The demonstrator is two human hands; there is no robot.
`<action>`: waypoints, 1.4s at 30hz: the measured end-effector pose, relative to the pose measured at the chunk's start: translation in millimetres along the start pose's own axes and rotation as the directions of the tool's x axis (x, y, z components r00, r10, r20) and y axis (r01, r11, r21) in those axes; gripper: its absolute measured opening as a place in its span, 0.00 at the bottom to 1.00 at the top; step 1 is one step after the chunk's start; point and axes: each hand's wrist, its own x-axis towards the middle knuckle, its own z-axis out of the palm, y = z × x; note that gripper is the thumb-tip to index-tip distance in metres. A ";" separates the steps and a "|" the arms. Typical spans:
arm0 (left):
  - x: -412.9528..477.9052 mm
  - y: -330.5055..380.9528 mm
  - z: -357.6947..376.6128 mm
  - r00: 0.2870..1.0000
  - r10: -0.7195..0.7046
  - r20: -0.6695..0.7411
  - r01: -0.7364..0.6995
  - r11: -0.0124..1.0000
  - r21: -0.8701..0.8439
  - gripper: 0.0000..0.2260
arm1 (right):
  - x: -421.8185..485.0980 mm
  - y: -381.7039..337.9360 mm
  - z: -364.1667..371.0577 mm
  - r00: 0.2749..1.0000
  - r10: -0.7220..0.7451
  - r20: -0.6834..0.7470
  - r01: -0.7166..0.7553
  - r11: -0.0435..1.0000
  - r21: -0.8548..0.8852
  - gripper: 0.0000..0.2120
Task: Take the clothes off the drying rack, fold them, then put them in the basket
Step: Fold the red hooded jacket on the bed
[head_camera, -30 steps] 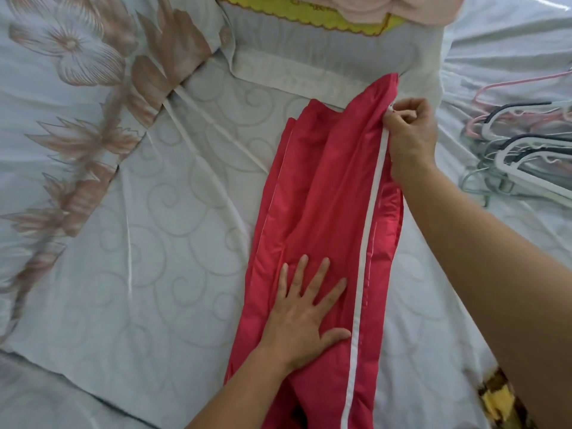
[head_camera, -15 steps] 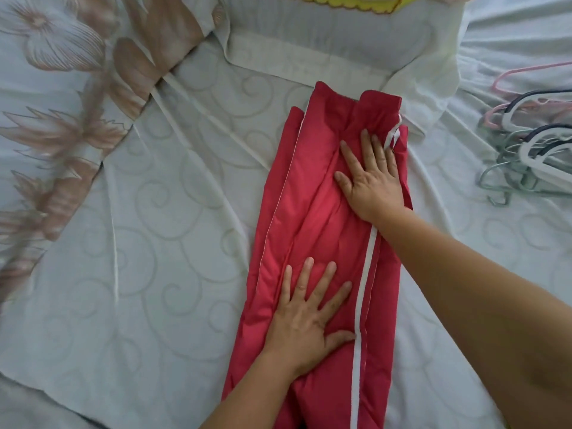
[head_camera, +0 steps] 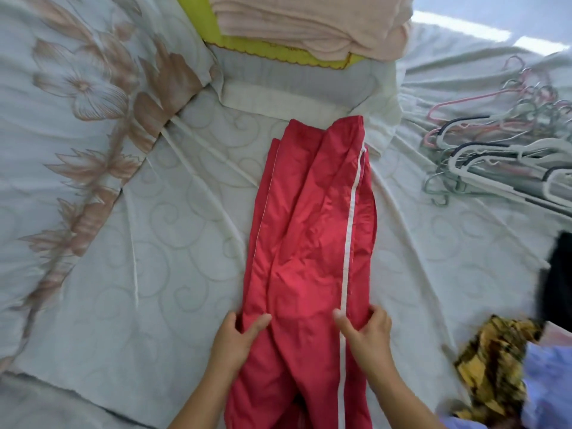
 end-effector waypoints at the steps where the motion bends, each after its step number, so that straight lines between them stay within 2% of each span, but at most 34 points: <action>1: -1.9 -3.6 -2.8 0.998 -0.024 0.050 0.023 1.000 0.012 0.46 | -8.7 11.6 3.1 0.998 0.054 0.034 -0.054 0.998 0.017 0.28; 4: -11.1 -11.6 -12.2 0.986 -0.052 0.159 0.063 0.996 -0.066 0.30 | -20.5 25.8 -0.2 0.986 0.105 0.129 -0.122 0.984 0.128 0.20; 5: -14.3 -13.8 -15.8 0.975 -0.051 0.215 0.074 0.993 -0.097 0.31 | -23.4 27.3 -4.8 0.982 0.110 0.151 -0.135 0.977 0.167 0.19; 7: -22.0 -18.9 -24.8 0.953 -0.007 0.304 0.049 0.990 -0.130 0.42 | -34.4 27.3 -17.8 0.974 0.117 0.195 -0.160 0.962 0.220 0.22; 11: -34.6 -26.1 -42.7 0.904 0.030 0.426 0.048 0.984 -0.171 0.47 | -50.8 22.3 -47.6 0.964 0.038 0.262 -0.112 0.956 0.271 0.41; 12: -38.7 -29.5 -44.3 0.882 0.019 0.472 0.065 0.985 -0.161 0.48 | -51.0 21.6 -52.6 0.964 0.005 0.266 -0.076 0.963 0.257 0.43; 16: -65.6 -37.6 -42.9 0.762 -0.047 0.646 0.154 0.982 -0.109 0.53 | -46.7 23.8 -52.9 0.925 -0.151 0.348 0.094 0.980 0.177 0.40; 18: -68.0 -33.3 -45.0 0.792 -0.044 0.609 0.226 0.948 -0.225 0.51 | -40.6 19.5 -58.9 0.909 -0.134 0.394 0.039 0.970 0.240 0.38; 19: -67.4 -20.4 -43.7 0.787 -0.034 0.616 0.252 0.929 -0.271 0.46 | -37.1 10.9 -65.6 0.900 -0.091 0.426 -0.053 0.948 0.315 0.39; 20: -68.2 -4.6 -42.6 0.807 0.023 0.590 0.264 0.879 -0.396 0.37 | -31.5 0.3 -74.2 0.871 -0.063 0.488 -0.156 0.905 0.395 0.40; 21: -57.8 -5.4 -45.9 0.858 0.096 0.504 0.165 0.878 -0.450 0.27 | -25.9 -13.0 -84.2 0.827 -0.065 0.559 -0.237 0.861 0.450 0.42; 22: -46.3 2.3 -45.3 0.906 0.153 0.395 0.087 0.845 -0.528 0.22 | -16.5 -27.0 -93.5 0.787 -0.077 0.612 -0.281 0.839 0.466 0.43; 24: -13.2 35.6 -46.1 0.960 0.156 0.234 0.029 0.773 -0.633 0.27 | 8.9 -56.4 -107.6 0.752 -0.069 0.655 -0.323 0.828 0.458 0.40; 25: -0.9 62.9 -50.0 0.951 0.162 0.265 0.073 0.712 -0.699 0.27 | 25.5 -67.9 -109.6 0.776 -0.033 0.630 -0.337 0.822 0.459 0.36; 26: 5.2 102.1 -47.2 0.952 0.031 0.305 0.206 0.673 -0.710 0.27 | 42.8 -77.9 -110.1 0.816 0.015 0.578 -0.349 0.810 0.471 0.32; 27: 14.0 133.6 -48.7 0.930 -0.007 0.368 0.297 0.605 -0.739 0.26 | 59.5 -85.2 -109.0 0.845 0.067 0.531 -0.371 0.789 0.490 0.28; 28: 19.0 153.5 -58.3 0.921 0.105 0.374 0.254 0.565 -0.785 0.21 | 73.7 -90.9 -106.9 0.861 0.108 0.497 -0.393 0.762 0.514 0.24; 29: 27.9 162.8 -56.4 0.921 0.154 0.358 0.213 0.570 -0.793 0.15 | 83.6 -96.4 -104.4 0.863 0.140 0.486 -0.422 0.730 0.538 0.20; 30: 36.5 169.3 -54.0 0.933 0.165 0.319 0.161 0.602 -0.782 0.11 | 92.2 -98.4 -99.9 0.877 0.165 0.451 -0.422 0.715 0.558 0.19; 31: 44.0 171.2 -45.3 0.962 0.152 0.227 0.046 0.729 -0.683 0.08 | 95.8 -99.6 -93.9 0.899 0.180 0.398 -0.394 0.730 0.559 0.20; 32: 51.2 167.6 -33.9 0.983 0.124 0.133 -0.040 0.860 -0.509 0.07 | 98.6 -96.5 -85.3 0.933 0.172 0.316 -0.323 0.786 0.527 0.21; 33: 58.9 156.8 -23.8 0.995 0.090 0.046 -0.072 0.950 -0.304 0.10 | 99.7 -90.6 -75.7 0.966 0.129 0.223 -0.222 0.857 0.466 0.23; 34: 64.1 143.7 -15.4 0.997 0.072 -0.027 -0.075 0.989 -0.125 0.17 | 100.4 -81.8 -64.9 0.991 0.069 0.118 -0.111 0.911 0.397 0.26; 35: 65.2 132.0 -9.1 0.996 0.057 -0.062 -0.057 0.998 -0.004 0.25 | 99.0 -74.2 -55.1 0.999 0.017 0.039 -0.029 0.948 0.318 0.30; 36: 65.2 122.1 -3.7 0.996 0.034 -0.080 -0.032 0.999 0.029 0.30 | 98.1 -67.1 -46.8 1.000 -0.015 -0.006 0.016 0.963 0.270 0.32; 37: 65.1 114.4 1.5 0.996 0.026 -0.085 -0.025 1.000 0.006 0.31 | 97.4 -61.7 -40.4 1.000 -0.025 -0.018 0.028 0.964 0.263 0.31; 40: 55.2 107.3 13.6 0.993 0.091 -0.070 -0.092 0.996 -0.010 0.23 | 97.6 -52.8 -32.2 0.999 -0.039 0.005 0.036 0.962 0.269 0.15; 42: 45.1 102.0 16.7 0.991 0.097 -0.090 -0.098 0.995 0.001 0.19 | 91.1 -47.7 -35.5 0.999 -0.044 0.008 0.041 0.967 0.252 0.11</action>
